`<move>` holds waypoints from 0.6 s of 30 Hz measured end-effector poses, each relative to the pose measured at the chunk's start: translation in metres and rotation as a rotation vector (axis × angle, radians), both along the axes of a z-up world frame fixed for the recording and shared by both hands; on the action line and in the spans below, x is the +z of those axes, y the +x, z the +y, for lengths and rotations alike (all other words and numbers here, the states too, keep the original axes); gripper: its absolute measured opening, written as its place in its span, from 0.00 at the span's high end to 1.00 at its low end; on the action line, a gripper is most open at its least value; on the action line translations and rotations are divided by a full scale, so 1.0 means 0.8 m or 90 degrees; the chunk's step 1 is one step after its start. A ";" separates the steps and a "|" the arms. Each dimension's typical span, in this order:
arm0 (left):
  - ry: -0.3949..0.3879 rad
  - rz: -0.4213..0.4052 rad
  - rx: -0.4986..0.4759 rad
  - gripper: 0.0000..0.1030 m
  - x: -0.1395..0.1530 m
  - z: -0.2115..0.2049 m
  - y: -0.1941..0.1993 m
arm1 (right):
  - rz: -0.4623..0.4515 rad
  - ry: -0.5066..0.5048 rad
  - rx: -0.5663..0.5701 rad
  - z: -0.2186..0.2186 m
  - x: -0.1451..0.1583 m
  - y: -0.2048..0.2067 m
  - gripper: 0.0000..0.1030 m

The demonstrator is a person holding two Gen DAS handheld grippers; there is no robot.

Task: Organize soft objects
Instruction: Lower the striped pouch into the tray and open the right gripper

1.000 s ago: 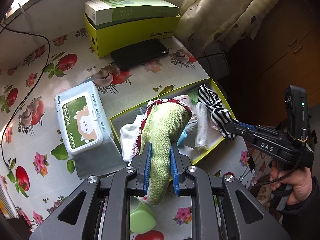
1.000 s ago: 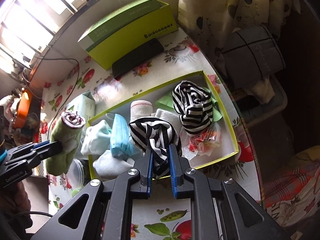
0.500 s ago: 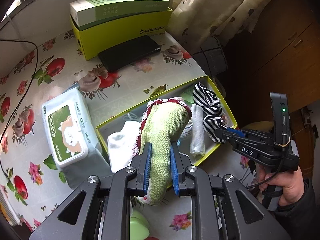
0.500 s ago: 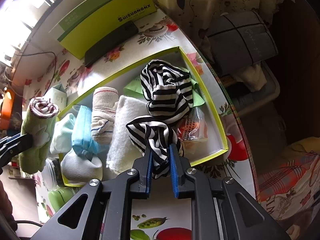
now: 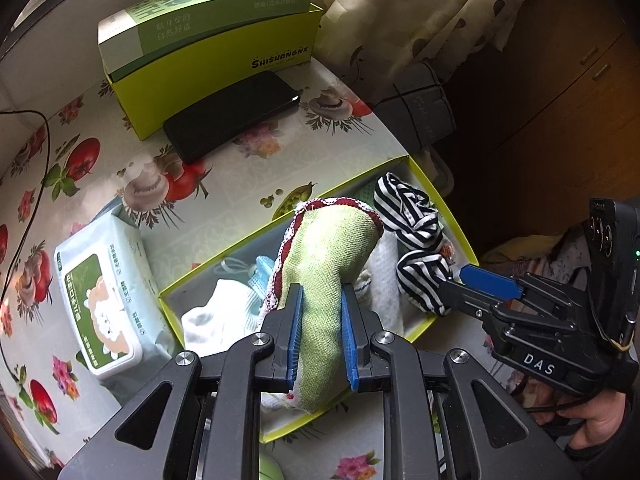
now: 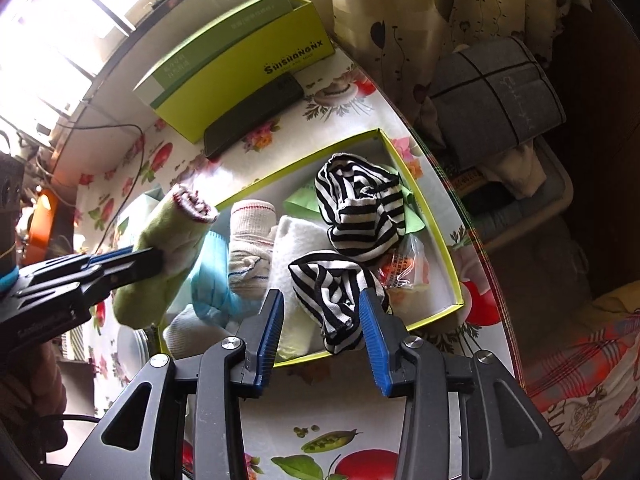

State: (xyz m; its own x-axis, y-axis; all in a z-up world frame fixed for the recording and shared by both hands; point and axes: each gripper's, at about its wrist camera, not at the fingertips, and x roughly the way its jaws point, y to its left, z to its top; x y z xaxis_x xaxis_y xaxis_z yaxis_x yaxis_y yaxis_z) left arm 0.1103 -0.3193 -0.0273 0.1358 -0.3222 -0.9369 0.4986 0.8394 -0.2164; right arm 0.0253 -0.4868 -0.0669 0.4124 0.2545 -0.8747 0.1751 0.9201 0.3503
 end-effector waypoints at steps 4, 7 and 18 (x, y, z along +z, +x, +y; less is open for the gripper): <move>-0.012 0.011 0.019 0.82 -0.002 -0.003 0.002 | -0.004 0.005 -0.005 -0.003 0.003 0.000 0.63; -0.051 0.062 0.082 0.82 -0.006 0.017 0.010 | -0.007 0.010 -0.007 -0.004 0.004 0.000 0.63; -0.075 0.121 0.109 0.72 -0.017 0.027 0.000 | -0.017 0.017 0.018 0.012 0.011 0.009 0.63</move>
State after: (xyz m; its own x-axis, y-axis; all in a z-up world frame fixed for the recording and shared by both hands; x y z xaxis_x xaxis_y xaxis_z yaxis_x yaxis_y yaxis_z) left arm 0.1104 -0.2975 -0.0413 0.0233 -0.4184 -0.9079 0.2934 0.8711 -0.3939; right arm 0.0328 -0.4771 -0.0580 0.4279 0.2895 -0.8562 0.1389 0.9150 0.3788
